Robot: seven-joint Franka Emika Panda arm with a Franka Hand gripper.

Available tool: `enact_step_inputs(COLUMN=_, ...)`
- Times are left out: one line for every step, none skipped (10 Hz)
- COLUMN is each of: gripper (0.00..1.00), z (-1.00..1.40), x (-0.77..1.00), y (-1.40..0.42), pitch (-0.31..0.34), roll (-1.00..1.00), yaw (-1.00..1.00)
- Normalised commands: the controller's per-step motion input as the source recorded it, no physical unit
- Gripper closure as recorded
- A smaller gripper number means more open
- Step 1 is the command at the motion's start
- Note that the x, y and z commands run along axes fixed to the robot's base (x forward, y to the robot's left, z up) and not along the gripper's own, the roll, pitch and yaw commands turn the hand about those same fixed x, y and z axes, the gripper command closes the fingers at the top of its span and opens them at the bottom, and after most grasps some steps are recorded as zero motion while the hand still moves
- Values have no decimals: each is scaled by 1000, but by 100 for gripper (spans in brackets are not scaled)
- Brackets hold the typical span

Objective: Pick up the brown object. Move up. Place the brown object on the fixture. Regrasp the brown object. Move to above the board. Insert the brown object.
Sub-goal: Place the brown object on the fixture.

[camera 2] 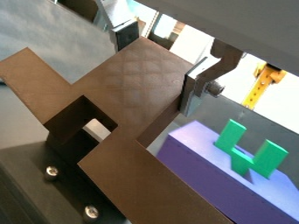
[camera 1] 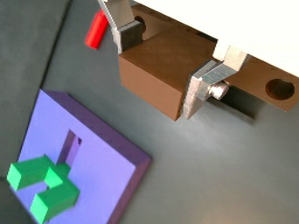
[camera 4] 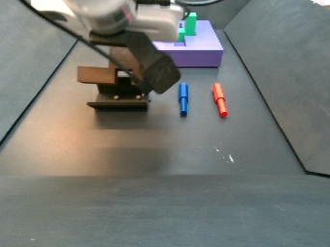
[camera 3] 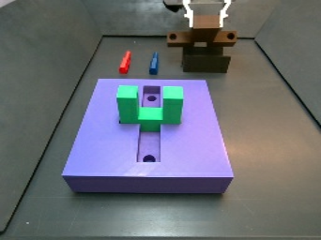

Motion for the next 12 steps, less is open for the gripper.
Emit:
enact_step_inputs(gripper=100, z=-346, x=0, y=-120, pitch=-149, roll=829, yaw=17)
enact_step_inputs(gripper=100, z=-254, x=0, y=-114, pitch=-9, roll=1000, yaw=0)
enact_step_inputs(gripper=100, z=-243, x=9, y=-140, pitch=0, roll=1000, yaw=0)
enact_step_inputs(gripper=100, z=-306, x=-174, y=-103, pitch=-103, roll=474, yaw=129)
enact_step_inputs(gripper=100, z=-314, x=-180, y=-3, pitch=-251, roll=0, yaw=134)
enact_step_inputs(gripper=100, z=-317, x=-23, y=-9, pitch=-286, roll=-89, yaw=209)
enact_step_inputs(gripper=100, z=-320, x=0, y=0, pitch=-309, roll=-157, yaw=163)
enact_step_inputs(gripper=100, z=-237, x=0, y=0, pitch=-129, roll=0, yaw=171)
enact_step_inputs(gripper=100, z=-203, x=0, y=0, pitch=-54, roll=26, yaw=109)
enact_step_inputs(gripper=100, z=0, x=0, y=-34, pitch=0, roll=89, yaw=0)
enact_step_inputs(gripper=100, z=0, x=0, y=0, pitch=0, roll=0, yaw=0)
enact_step_inputs(gripper=0, z=0, x=0, y=0, pitch=0, roll=0, yaw=0)
